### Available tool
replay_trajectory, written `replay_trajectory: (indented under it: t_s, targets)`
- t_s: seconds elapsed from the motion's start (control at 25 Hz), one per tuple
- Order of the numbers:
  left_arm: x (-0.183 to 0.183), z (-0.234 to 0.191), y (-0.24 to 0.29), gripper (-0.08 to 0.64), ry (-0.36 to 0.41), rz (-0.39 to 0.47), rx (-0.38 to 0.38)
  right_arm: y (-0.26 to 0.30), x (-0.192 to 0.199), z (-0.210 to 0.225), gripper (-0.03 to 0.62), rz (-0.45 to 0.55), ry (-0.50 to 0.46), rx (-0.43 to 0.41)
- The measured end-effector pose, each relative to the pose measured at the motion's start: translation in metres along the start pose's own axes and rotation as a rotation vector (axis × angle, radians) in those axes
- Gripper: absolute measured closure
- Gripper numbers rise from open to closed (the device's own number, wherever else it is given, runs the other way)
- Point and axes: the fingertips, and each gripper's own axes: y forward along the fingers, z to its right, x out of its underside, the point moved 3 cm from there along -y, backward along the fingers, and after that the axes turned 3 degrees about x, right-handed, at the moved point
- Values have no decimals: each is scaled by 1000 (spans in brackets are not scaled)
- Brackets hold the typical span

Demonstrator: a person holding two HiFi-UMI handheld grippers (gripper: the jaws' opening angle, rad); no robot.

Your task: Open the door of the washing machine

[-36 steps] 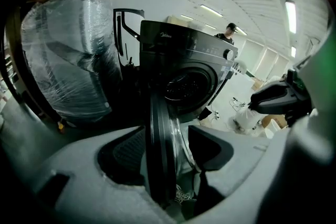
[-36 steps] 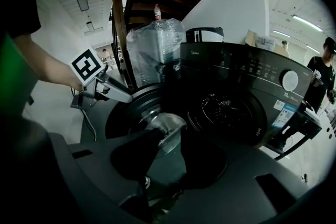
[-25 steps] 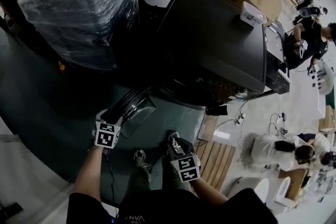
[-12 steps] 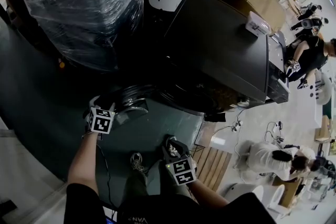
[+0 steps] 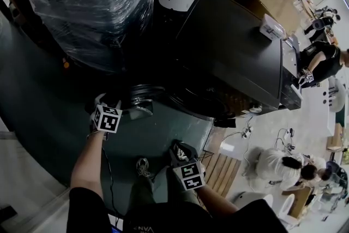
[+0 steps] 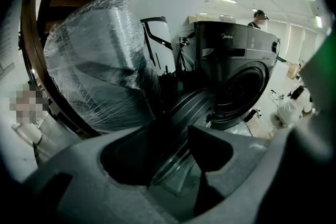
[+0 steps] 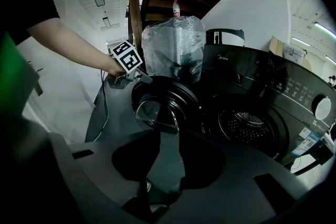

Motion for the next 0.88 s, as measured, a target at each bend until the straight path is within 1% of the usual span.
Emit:
replay_trajectory:
  t_s: [0.12, 0.2, 0.32, 0.4, 0.52, 0.64, 0.72, 0.8, 0.88]
  targets:
    - [-3, 11, -12, 313, -2, 39, 12, -1, -5, -2, 474, 12, 0, 2]
    - [-6, 19, -27, 334, -21, 81, 14, -4, -10, -1, 476, 26, 3, 9]
    - [-6, 29, -55, 427, -62, 141, 11, -10, -22, -1, 479, 52, 9, 28]
    - [-6, 34, -76, 469, -73, 190, 6, -15, -31, -2, 488, 72, 11, 48]
    - [-6, 43, -110, 517, -80, 235, 4, -26, -44, -5, 528, 108, 9, 91]
    - [-6, 52, -139, 532, -108, 277, 28, -39, -56, -12, 583, 156, 9, 136]
    - [-7, 61, -155, 537, -123, 315, 53, -49, -64, -18, 588, 188, 10, 152]
    - [-10, 72, -172, 540, -110, 350, 81, -60, -71, -25, 589, 224, 18, 149]
    - [-12, 83, -190, 541, -76, 368, 106, -71, -77, -32, 589, 255, 35, 149]
